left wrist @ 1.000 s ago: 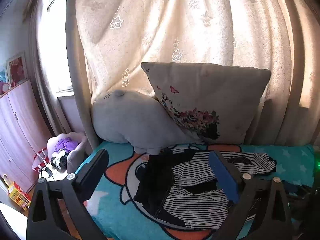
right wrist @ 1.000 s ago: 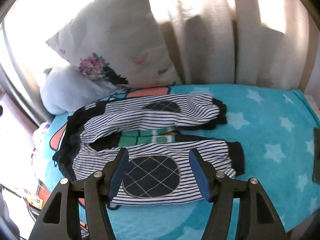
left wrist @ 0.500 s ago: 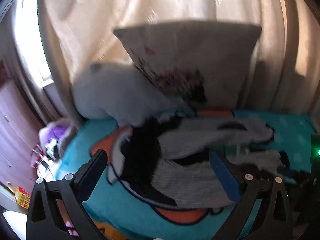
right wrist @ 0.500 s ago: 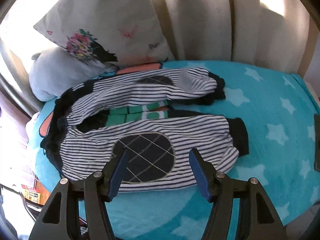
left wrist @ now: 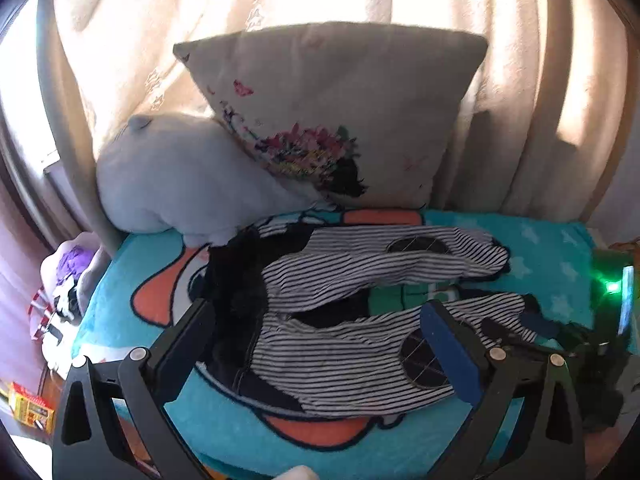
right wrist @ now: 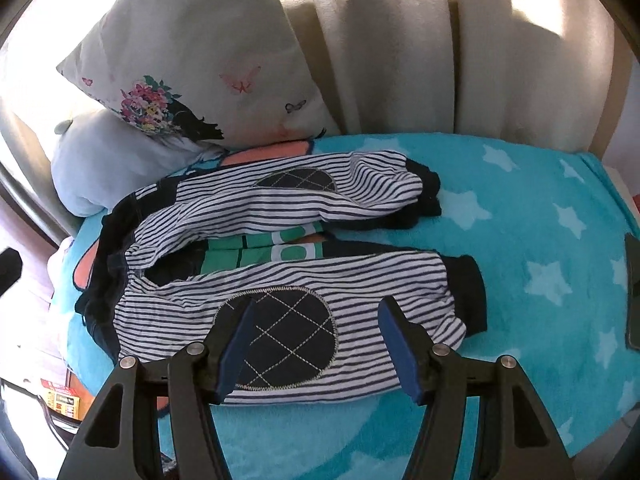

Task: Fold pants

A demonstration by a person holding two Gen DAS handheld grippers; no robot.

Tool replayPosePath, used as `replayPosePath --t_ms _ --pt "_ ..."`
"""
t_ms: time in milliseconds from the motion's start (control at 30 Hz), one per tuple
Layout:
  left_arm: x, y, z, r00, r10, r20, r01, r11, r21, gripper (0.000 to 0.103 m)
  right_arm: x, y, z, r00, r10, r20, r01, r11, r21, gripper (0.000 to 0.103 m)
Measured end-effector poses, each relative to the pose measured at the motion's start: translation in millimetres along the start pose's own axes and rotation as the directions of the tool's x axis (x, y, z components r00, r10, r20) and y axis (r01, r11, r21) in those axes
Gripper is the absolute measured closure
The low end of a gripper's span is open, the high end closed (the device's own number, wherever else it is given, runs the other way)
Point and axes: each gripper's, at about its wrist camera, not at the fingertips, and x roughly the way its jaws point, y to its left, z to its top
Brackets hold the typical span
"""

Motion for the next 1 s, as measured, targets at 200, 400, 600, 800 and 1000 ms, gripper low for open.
replayPosePath --t_ms 200,400,600,800,1000 --pt "5.2 -12.8 -0.8 0.993 -0.115 -0.034 0.116 0.993 0.036 0.001 9.7 5.5 -2.0 0.999 -0.006 -0.033 0.005 1.0 -0.014 0.035" --pt "17.1 -13.6 -1.8 0.987 -0.144 -0.069 0.144 0.99 0.0 0.001 13.7 -3.1 -2.8 0.998 -0.025 -0.05 0.025 1.0 0.0 0.035" --pt "28.2 -14.9 -6.1 0.983 -0.149 -0.109 0.146 0.989 -0.031 0.001 11.3 -10.9 -2.6 0.997 -0.048 -0.052 0.048 0.999 -0.001 0.035" --pt "39.3 -13.8 -12.1 0.981 -0.114 -0.158 0.108 0.993 -0.043 0.001 10.7 -10.4 -1.8 0.997 -0.054 -0.057 0.053 0.998 -0.021 0.035" --pt "43.7 -12.8 -16.2 0.979 -0.09 -0.184 0.083 0.995 -0.049 0.001 12.0 -8.7 -3.6 0.997 -0.042 -0.065 0.04 0.999 -0.031 0.035"
